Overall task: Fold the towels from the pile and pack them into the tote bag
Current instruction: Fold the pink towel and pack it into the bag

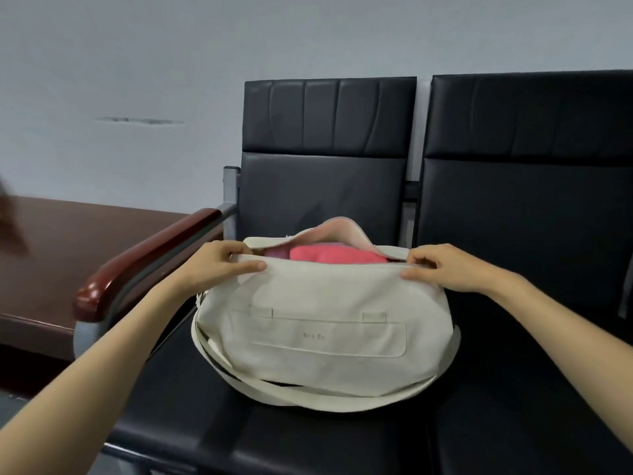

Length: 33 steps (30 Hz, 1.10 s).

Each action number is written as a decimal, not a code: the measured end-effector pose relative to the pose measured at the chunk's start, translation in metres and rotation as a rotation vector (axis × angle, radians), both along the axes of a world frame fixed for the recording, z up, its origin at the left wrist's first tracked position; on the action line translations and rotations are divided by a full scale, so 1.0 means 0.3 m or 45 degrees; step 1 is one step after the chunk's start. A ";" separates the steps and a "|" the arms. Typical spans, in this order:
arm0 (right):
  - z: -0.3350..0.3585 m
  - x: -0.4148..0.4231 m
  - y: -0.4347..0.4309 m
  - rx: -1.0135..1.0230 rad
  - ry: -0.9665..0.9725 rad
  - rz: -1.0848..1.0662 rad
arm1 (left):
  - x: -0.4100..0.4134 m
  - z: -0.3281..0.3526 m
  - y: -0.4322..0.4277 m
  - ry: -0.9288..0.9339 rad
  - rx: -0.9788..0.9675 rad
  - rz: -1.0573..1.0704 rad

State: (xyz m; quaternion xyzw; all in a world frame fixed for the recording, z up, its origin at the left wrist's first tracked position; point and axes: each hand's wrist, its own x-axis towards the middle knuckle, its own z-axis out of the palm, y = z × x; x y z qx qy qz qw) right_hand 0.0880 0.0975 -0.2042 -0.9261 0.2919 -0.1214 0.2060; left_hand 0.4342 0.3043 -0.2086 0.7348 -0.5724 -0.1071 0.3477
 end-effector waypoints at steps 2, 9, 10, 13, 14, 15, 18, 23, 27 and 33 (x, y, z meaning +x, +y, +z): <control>0.000 0.009 0.014 0.032 -0.032 0.016 | -0.022 0.016 -0.016 -0.068 0.097 -0.070; 0.018 0.089 0.081 0.077 -0.098 0.052 | -0.163 0.036 -0.110 -0.222 -0.112 -0.183; 0.033 0.094 0.089 0.073 -0.185 0.022 | -0.159 0.040 -0.117 -0.258 -0.175 -0.122; 0.097 0.095 0.100 0.032 -0.491 0.011 | -0.141 0.081 -0.114 -0.249 -0.441 0.004; 0.113 0.099 0.097 0.023 -0.558 0.015 | -0.141 0.094 -0.114 -0.236 -0.520 0.026; 0.120 0.110 0.087 0.012 -0.587 0.007 | -0.137 0.098 -0.123 -0.239 -0.555 0.059; 0.075 0.171 0.027 -0.146 -0.352 -0.124 | -0.129 0.053 -0.191 -0.410 -0.338 0.222; -0.058 0.224 -0.013 -0.365 -0.122 -0.299 | -0.173 -0.064 -0.279 -0.679 -0.141 0.398; -0.056 0.220 -0.005 -0.362 -0.406 -0.155 | -0.212 -0.160 -0.268 -0.842 -0.432 0.371; 0.014 0.398 -0.018 -0.269 -0.280 -0.263 | -0.228 -0.234 -0.272 -0.909 -0.660 0.257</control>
